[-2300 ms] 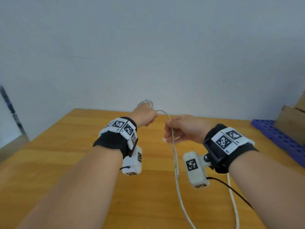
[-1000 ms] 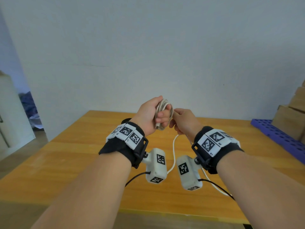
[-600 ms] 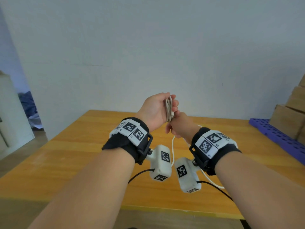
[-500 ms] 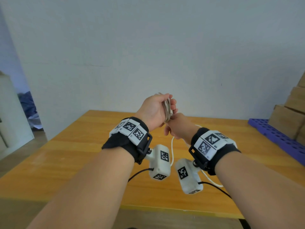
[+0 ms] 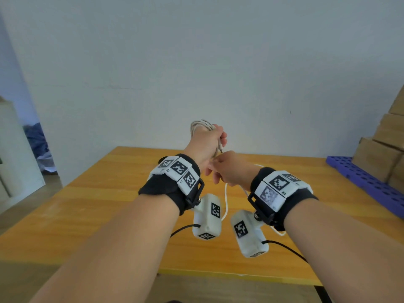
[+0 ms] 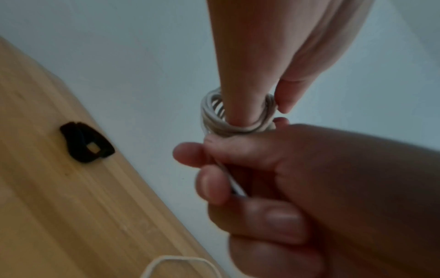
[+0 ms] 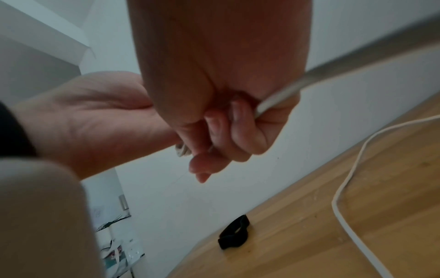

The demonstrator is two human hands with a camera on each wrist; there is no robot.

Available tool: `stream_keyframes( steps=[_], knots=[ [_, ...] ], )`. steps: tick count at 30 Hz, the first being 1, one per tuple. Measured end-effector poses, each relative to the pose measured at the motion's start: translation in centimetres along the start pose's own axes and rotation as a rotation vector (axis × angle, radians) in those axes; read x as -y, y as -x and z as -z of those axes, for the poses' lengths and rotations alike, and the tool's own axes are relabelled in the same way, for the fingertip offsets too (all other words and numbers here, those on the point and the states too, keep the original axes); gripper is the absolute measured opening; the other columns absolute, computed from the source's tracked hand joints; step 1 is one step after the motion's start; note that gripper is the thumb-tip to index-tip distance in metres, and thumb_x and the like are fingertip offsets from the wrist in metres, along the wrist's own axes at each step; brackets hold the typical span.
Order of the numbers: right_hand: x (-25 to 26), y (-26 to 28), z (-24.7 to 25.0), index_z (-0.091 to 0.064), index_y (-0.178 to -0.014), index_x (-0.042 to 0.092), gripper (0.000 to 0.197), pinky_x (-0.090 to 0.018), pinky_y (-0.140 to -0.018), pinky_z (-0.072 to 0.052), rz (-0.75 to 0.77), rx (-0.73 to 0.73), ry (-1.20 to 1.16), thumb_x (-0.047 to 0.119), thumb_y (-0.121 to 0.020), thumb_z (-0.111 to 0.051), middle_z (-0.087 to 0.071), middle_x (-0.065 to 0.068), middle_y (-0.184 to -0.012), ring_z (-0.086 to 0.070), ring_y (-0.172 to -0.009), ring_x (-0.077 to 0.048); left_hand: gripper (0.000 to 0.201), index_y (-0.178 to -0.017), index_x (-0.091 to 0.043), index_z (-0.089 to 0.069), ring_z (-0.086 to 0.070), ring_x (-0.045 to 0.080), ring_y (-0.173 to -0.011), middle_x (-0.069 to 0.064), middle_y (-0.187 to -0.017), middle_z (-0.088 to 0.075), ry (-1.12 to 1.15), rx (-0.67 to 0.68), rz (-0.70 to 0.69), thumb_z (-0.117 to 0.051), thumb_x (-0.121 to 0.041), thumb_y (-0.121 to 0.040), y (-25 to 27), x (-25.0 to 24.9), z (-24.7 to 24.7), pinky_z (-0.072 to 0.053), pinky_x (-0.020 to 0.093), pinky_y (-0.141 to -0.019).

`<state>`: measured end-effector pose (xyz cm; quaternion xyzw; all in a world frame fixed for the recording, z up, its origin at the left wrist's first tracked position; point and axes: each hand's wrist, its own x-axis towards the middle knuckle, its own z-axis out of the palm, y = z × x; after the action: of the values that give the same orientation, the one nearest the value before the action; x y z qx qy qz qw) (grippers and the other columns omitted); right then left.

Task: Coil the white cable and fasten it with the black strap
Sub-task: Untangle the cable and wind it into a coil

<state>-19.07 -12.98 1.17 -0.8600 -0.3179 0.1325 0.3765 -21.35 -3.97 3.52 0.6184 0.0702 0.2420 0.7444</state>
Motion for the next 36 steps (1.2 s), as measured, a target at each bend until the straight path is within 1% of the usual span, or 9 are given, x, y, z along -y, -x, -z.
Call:
stream_keyframes(
  steps=[4, 8, 11, 14, 17, 21, 26, 30, 36],
  knots=[
    [0.0, 0.3, 0.0, -0.064, -0.072, 0.014, 0.034, -0.02, -0.042, -0.032, 0.031, 0.025, 0.038, 0.024, -0.097, -0.045, -0.055, 0.003, -0.053, -0.039, -0.042, -0.011, 0.026, -0.073, -0.014, -0.05, -0.055, 0.01, -0.062, -0.002, -0.068, -0.055, -0.231, -0.049, -0.04, -0.045, -0.016, -0.098, -0.6, 0.6, 1.2, -0.038, 0.023, -0.056],
    [0.1, 0.5, 0.0, -0.061, -0.067, 0.017, 0.034, -0.02, -0.043, -0.032, 0.035, 0.044, 0.1, 0.025, -0.097, -0.046, -0.053, 0.004, -0.053, -0.039, -0.042, -0.009, 0.016, -0.085, -0.009, -0.052, -0.053, 0.009, -0.059, -0.002, -0.067, -0.055, -0.439, -0.012, -0.062, -0.045, -0.016, -0.097, 0.0, 1.1, 1.4, -0.042, 0.017, -0.049],
    [0.0, 0.6, 0.4, -0.063, -0.07, 0.014, 0.031, -0.021, -0.043, -0.03, 0.029, 0.028, 0.058, 0.029, -0.095, -0.05, -0.05, 0.003, -0.052, -0.036, -0.042, -0.011, 0.022, -0.069, -0.011, -0.05, -0.049, 0.015, -0.055, 0.0, -0.059, -0.05, -0.638, 0.009, -0.074, -0.046, -0.013, -0.091, -0.2, 1.6, 2.0, -0.042, 0.027, -0.057],
    [-0.1, 0.6, 1.0, -0.065, -0.07, 0.011, 0.029, -0.021, -0.04, -0.027, 0.036, 0.009, -0.054, 0.03, -0.091, -0.055, -0.046, 0.003, -0.047, -0.032, -0.038, -0.012, 0.025, -0.063, -0.013, -0.043, -0.043, 0.015, -0.049, 0.0, -0.057, -0.045, -0.711, -0.008, -0.033, -0.046, -0.01, -0.087, -0.4, 2.4, 3.1, -0.037, 0.025, -0.053],
    [0.0, 0.5, 1.4, -0.063, -0.065, 0.012, 0.024, -0.019, -0.039, -0.024, 0.017, -0.025, -0.122, 0.02, -0.087, -0.057, -0.043, 0.006, -0.04, -0.029, -0.037, -0.011, 0.024, -0.068, -0.013, -0.042, -0.042, 0.01, -0.047, 0.001, -0.06, -0.046, -0.707, 0.023, 0.013, -0.045, -0.011, -0.091, -0.5, 3.3, 3.6, -0.035, 0.021, -0.045],
    [-0.1, 0.4, 1.5, -0.062, -0.062, 0.013, 0.025, -0.02, -0.039, -0.023, 0.022, -0.043, -0.145, 0.016, -0.086, -0.056, -0.043, 0.004, -0.043, -0.028, -0.039, -0.012, 0.026, -0.076, -0.005, -0.051, -0.046, 0.014, -0.049, 0.007, -0.061, -0.051, -0.687, 0.106, 0.023, -0.042, -0.019, -0.095, -0.1, 3.4, 3.6, -0.037, 0.024, -0.053],
    [-0.6, 0.2, 1.8, -0.068, -0.074, 0.008, 0.023, -0.019, -0.037, -0.025, 0.08, -0.107, -0.157, 0.023, -0.089, -0.06, -0.046, 0.005, -0.048, -0.031, -0.036, -0.008, 0.05, -0.074, -0.008, -0.052, -0.047, 0.016, -0.047, 0.002, -0.054, -0.053, -0.679, 0.155, 0.059, -0.023, -0.039, -0.1, 0.4, 3.1, 3.2, -0.037, 0.025, -0.053],
    [-0.9, -0.2, 1.9, -0.067, -0.08, 0.006, 0.024, -0.008, -0.036, -0.029, 0.17, -0.194, -0.095, 0.027, -0.089, -0.063, -0.051, 0.004, -0.052, -0.038, -0.031, 0.0, 0.058, -0.072, -0.01, -0.052, -0.037, 0.017, -0.041, 0.0, -0.048, -0.042, -0.586, 0.194, 0.123, -0.016, -0.045, -0.101, 0.6, 3.4, 3.2, -0.04, 0.028, -0.053],
    [-1.3, 0.0, 2.0, -0.068, -0.078, 0.008, 0.021, -0.007, -0.038, -0.029, 0.23, -0.246, -0.117, 0.028, -0.086, -0.069, -0.056, 0.004, -0.053, -0.041, -0.033, 0.001, 0.064, -0.067, -0.01, -0.05, -0.031, 0.015, -0.036, -0.001, -0.044, -0.034, -0.569, 0.252, 0.166, -0.013, -0.051, -0.1, 1.0, 3.2, 3.1, -0.036, 0.027, -0.048]
  ],
)
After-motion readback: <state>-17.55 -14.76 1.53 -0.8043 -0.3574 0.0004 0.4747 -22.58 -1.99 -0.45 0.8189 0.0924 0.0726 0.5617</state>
